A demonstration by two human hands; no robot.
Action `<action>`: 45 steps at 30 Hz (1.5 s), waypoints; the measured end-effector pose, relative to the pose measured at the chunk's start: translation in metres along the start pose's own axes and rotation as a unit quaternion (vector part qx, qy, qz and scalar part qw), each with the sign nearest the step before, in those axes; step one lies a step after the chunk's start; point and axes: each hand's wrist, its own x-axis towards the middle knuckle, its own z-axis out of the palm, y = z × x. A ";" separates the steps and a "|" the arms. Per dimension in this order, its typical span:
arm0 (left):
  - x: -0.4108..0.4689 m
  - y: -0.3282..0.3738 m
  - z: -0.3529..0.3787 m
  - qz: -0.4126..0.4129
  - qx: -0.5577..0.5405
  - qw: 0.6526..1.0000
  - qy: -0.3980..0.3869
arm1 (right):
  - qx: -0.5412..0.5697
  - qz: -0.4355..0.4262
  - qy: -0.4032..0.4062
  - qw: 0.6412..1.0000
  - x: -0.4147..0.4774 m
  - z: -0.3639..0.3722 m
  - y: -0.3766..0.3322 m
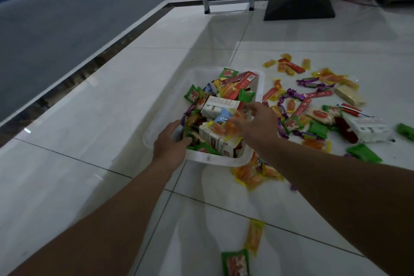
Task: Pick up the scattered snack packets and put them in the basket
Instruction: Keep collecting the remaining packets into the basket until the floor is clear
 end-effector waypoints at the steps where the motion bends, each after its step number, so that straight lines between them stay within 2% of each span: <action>1: -0.002 -0.001 0.002 0.005 0.001 1.000 -0.007 | -0.012 0.003 -0.002 1.000 -0.001 -0.002 0.006; 7: -0.026 -0.001 0.013 0.026 0.009 1.000 -0.014 | -0.030 0.021 -0.002 0.999 -0.016 -0.034 0.031; 15: -0.084 0.034 0.045 0.060 -0.029 0.997 -0.030 | -0.058 0.047 0.015 0.997 -0.059 -0.108 0.054; 22: -0.160 0.046 0.102 0.098 -0.015 0.983 -0.154 | -0.136 0.065 0.029 0.988 -0.119 -0.180 0.082; 29: -0.220 0.043 0.158 0.129 0.035 0.953 -0.273 | -0.203 0.148 0.033 0.967 -0.192 -0.247 0.138; 36: -0.275 0.030 0.199 0.158 0.057 0.914 -0.369 | -0.271 0.210 -0.064 0.937 -0.260 -0.289 0.175; 38: -0.292 0.023 0.210 0.163 0.080 0.896 -0.405 | -0.274 0.225 -0.083 0.931 -0.273 -0.297 0.182; 40: -0.308 0.012 0.220 0.190 0.116 0.864 -0.451 | -0.272 0.234 -0.097 0.928 -0.282 -0.301 0.188; 42: -0.321 0.003 0.227 0.253 0.183 0.812 -0.494 | -0.271 0.237 -0.109 0.927 -0.288 -0.303 0.192; 44: -0.331 -0.004 0.231 0.331 0.255 0.758 -0.501 | -0.270 0.235 -0.127 0.925 -0.291 -0.304 0.194; 45: -0.333 -0.007 0.233 0.351 0.276 0.745 -0.495 | -0.281 0.231 -0.147 0.920 -0.293 -0.304 0.194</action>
